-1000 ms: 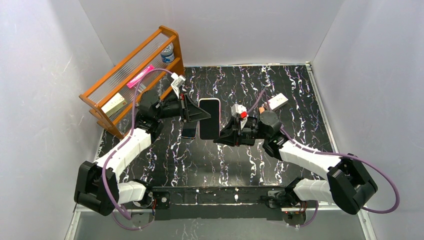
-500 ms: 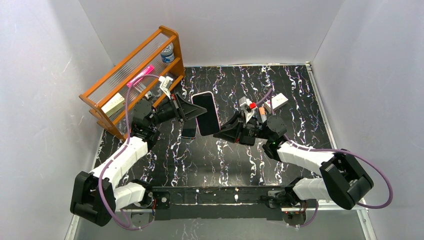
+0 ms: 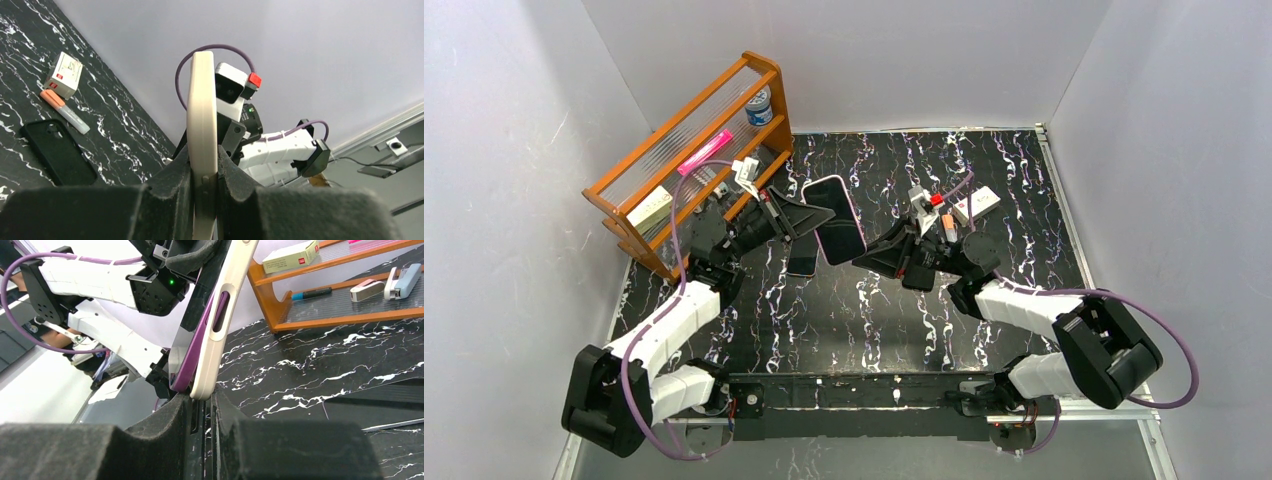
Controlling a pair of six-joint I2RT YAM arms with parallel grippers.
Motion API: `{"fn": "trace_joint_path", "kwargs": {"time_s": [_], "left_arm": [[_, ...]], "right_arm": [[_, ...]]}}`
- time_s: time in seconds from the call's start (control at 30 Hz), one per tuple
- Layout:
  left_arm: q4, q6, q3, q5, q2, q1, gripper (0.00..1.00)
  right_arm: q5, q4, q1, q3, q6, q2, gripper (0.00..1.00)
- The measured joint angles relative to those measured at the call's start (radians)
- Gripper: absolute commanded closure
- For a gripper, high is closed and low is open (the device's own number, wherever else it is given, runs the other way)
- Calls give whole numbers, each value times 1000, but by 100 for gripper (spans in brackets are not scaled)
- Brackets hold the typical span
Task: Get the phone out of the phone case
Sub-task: Remove the phone case from the phone.
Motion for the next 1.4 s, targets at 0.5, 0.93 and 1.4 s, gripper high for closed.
{"fn": "trace_joint_path", "kwargs": {"time_s": [0.5, 0.93, 1.4], "left_arm": [[70, -41, -32, -198, 1, -78, 100], [75, -82, -54, -301, 38, -99, 100], [75, -141, -73, -350, 44, -109, 100]], "right_arm": [[68, -5, -3, 0, 8, 16, 73], [152, -155, -3, -8, -58, -45, 53], [225, -95, 6, -54, 15, -70, 51]]}}
